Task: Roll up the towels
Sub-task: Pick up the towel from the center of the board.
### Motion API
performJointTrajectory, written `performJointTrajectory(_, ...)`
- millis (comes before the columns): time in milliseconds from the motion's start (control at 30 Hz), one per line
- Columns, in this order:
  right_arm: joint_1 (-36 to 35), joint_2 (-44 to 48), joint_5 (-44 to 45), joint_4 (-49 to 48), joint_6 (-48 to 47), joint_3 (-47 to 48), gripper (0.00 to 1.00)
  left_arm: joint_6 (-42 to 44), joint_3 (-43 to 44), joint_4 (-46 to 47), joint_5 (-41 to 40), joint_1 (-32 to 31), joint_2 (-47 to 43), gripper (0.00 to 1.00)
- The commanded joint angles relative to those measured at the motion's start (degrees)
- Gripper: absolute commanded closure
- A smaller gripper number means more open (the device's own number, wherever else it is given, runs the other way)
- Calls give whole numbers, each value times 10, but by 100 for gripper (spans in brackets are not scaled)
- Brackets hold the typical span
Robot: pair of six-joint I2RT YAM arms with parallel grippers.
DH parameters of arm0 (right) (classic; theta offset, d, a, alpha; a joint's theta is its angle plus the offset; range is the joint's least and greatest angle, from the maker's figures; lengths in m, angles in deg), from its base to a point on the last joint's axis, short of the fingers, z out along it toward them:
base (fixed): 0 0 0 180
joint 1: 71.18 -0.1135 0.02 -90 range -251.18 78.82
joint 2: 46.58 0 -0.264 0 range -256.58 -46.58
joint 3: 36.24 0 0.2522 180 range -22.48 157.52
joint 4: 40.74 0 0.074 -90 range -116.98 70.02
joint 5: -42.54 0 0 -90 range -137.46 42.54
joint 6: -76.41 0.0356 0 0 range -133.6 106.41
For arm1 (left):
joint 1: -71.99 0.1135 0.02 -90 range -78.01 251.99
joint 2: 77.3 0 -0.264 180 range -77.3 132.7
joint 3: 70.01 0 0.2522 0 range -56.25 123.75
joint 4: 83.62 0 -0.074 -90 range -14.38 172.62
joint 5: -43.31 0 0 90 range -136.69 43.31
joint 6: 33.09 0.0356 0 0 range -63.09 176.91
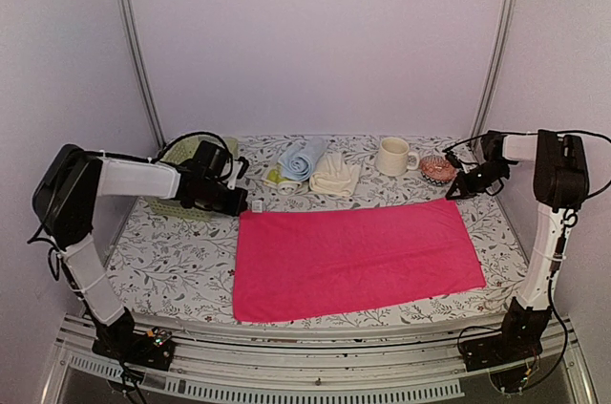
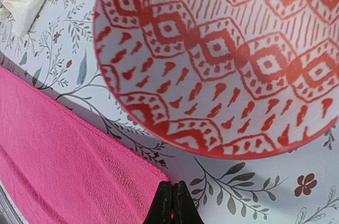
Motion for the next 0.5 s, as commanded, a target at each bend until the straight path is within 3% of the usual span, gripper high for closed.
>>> performJointTrajectory(0,-1,57,-31,-9,-16,17,98,16,-2,6,-29,15,-60,100)
performJointTrajectory(467,-1,103,-59,-21,-46,-16,97,13,-20,-7,-20,20,-105,100)
